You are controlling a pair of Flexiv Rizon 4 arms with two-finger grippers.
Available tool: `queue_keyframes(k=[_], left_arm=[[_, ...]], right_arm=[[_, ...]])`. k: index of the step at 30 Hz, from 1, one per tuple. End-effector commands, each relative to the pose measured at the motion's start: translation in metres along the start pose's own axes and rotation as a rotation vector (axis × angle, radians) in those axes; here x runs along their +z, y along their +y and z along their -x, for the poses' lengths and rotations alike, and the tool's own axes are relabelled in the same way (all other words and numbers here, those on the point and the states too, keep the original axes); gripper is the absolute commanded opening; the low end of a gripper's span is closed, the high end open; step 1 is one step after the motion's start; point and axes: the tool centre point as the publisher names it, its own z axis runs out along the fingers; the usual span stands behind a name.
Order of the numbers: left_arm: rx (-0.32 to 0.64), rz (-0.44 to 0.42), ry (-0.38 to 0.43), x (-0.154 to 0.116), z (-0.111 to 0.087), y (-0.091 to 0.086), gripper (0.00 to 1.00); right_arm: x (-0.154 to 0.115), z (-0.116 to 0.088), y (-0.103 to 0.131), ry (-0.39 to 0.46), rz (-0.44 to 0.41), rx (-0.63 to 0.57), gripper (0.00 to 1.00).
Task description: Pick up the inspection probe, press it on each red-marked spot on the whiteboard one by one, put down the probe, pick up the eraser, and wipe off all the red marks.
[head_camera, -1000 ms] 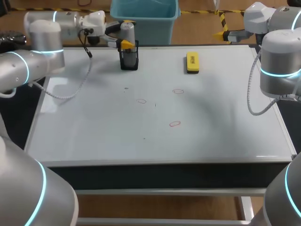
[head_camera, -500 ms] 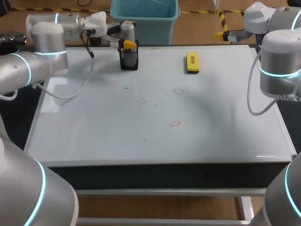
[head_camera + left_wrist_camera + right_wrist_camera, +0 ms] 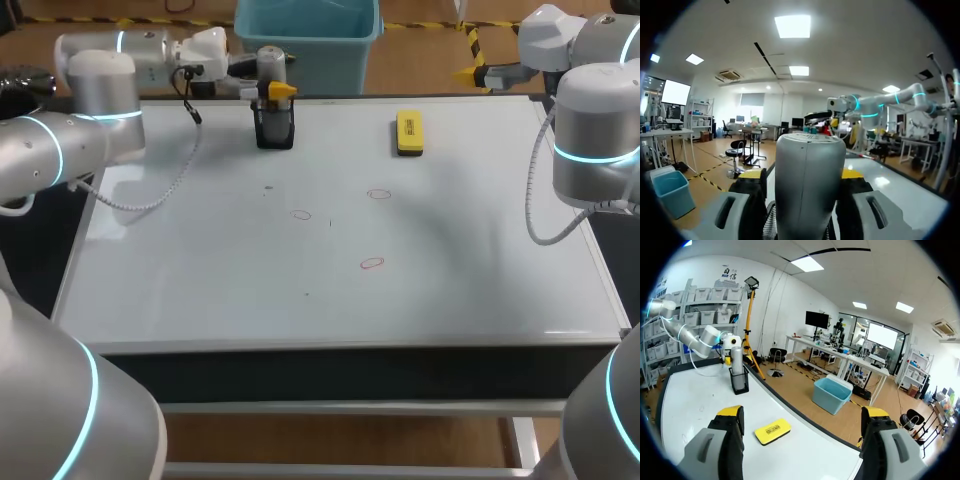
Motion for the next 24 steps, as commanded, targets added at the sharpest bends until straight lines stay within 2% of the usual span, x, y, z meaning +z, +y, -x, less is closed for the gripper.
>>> queue_keyframes(k=[1, 2, 6, 12, 24], left_arm=[[0.003, 0.005, 0.009, -0.002, 0.000, -0.001, 0.06], [0.005, 0.004, 0.013, -0.002, 0.000, -0.001, 0.00], [0.005, 0.000, 0.016, -0.006, -0.001, -0.002, 0.00], [0.021, -0.011, 0.015, -0.009, -0.005, -0.011, 0.00], [0.060, -0.003, 0.022, -0.011, -0.019, -0.051, 0.00]], right_arm=[[0.000, 0.001, 0.000, 0.001, 0.000, 0.000, 1.00], [0.000, 0.001, 0.000, 0.001, 0.000, 0.000, 1.00], [0.000, 0.001, 0.000, 0.001, 0.000, 0.000, 1.00], [0.000, 0.001, 0.000, 0.001, 0.000, 0.000, 1.00], [0.000, 0.001, 0.000, 0.001, 0.000, 0.000, 1.00]])
